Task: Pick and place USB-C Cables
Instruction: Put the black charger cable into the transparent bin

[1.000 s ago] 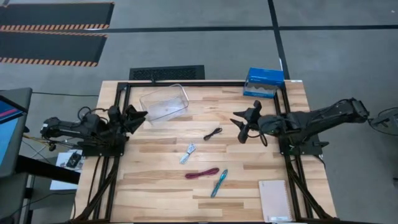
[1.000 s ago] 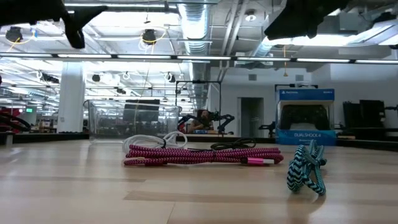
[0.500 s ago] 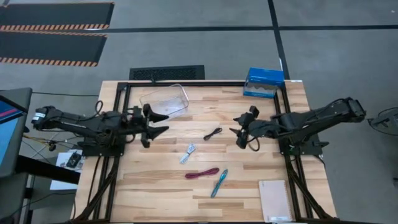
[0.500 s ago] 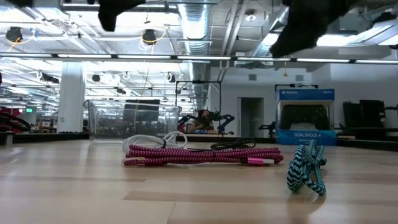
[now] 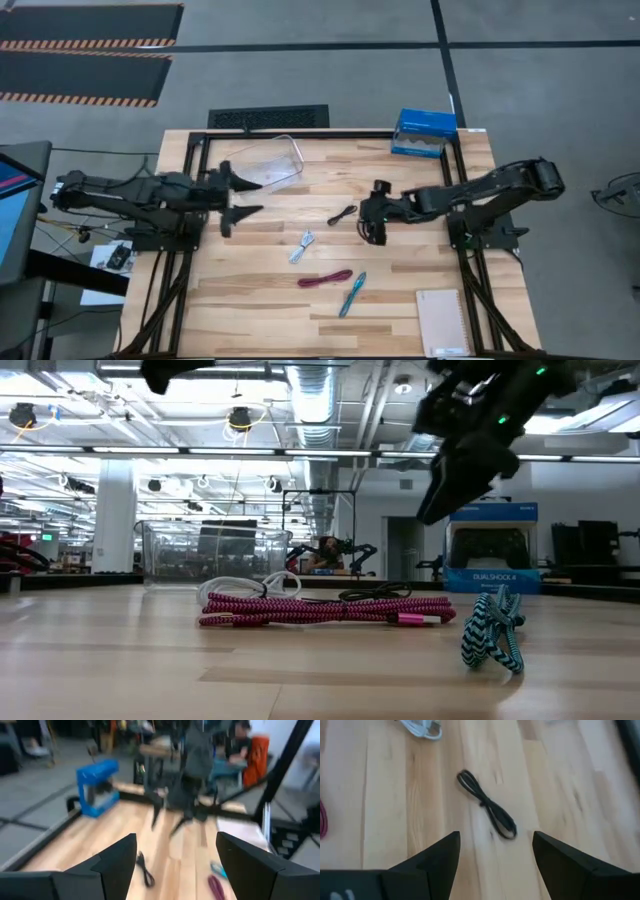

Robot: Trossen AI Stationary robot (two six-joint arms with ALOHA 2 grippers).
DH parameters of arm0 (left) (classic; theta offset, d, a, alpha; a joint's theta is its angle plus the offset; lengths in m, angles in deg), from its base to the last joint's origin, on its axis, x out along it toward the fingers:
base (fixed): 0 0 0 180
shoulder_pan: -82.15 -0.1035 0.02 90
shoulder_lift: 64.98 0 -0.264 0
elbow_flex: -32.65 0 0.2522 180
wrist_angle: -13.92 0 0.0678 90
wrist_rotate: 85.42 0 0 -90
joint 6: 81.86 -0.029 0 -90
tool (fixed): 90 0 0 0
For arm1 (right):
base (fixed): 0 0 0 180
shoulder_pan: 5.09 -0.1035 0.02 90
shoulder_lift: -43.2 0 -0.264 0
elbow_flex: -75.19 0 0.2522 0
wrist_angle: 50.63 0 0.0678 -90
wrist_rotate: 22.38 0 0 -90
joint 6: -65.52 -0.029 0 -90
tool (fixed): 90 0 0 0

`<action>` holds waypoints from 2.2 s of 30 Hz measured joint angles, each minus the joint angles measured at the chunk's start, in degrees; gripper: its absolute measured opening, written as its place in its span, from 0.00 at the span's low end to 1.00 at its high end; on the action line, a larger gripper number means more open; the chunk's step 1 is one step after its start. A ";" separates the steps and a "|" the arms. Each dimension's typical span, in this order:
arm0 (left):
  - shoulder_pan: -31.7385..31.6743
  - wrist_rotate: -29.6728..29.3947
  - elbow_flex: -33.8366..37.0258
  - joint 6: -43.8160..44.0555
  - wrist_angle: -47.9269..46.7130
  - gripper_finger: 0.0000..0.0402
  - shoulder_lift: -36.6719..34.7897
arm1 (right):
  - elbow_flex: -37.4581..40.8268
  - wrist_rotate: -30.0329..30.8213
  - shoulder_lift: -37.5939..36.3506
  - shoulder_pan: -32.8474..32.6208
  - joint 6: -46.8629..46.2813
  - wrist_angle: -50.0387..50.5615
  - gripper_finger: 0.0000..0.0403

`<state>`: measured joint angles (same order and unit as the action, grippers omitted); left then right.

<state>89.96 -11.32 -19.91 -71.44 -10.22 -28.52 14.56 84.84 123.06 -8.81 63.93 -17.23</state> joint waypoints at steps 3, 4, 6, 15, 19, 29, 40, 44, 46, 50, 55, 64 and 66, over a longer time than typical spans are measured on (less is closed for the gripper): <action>-0.04 -5.35 5.16 0.30 0.81 0.65 -7.30 | 0.00 -3.70 2.33 2.88 5.22 -3.06 0.68; -0.20 -8.08 7.00 0.94 0.76 0.65 -9.78 | -0.01 -4.68 3.03 3.63 6.81 -4.16 0.68; -0.67 -12.79 10.34 2.14 0.66 0.65 -14.09 | -0.09 -6.83 4.47 5.03 9.61 -5.67 0.68; -7.90 -14.57 17.59 0.61 2.44 0.65 -19.93 | -3.28 -14.70 10.10 9.55 15.34 -6.52 0.68; -14.04 -8.69 17.56 0.80 2.63 0.65 -18.89 | -6.55 -14.94 13.26 10.46 18.62 -5.54 0.68; -31.59 6.23 17.57 0.35 3.10 0.65 -10.23 | -10.63 -17.39 19.07 11.08 18.97 -3.60 0.68; -39.65 12.33 17.56 -1.80 4.58 0.65 -4.52 | -10.80 -17.70 17.83 13.34 20.51 -0.55 0.68; -40.45 12.63 17.56 -2.07 4.93 0.65 -4.46 | -10.67 -21.55 17.97 14.55 20.99 0.09 0.68; -40.61 12.62 17.56 -2.26 4.92 0.65 -4.46 | -10.77 -23.65 18.75 14.92 21.00 -0.65 0.68; -40.61 14.75 17.56 -2.59 5.59 0.65 -4.44 | -10.74 -23.69 20.27 15.17 21.05 -0.37 0.68; -40.59 19.25 17.56 -4.55 8.50 0.65 -4.62 | -10.69 -23.66 22.60 16.00 21.23 0.05 0.68; -40.61 17.48 17.56 -8.09 12.85 0.65 -4.51 | -10.98 -23.80 26.86 16.76 21.24 0.97 0.67; -40.61 16.49 17.56 -8.14 14.26 0.65 -4.53 | -10.96 -23.78 26.89 16.73 20.92 1.04 0.65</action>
<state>49.35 5.17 -2.35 -79.58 4.04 -33.06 3.60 61.06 149.95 7.92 84.85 -16.19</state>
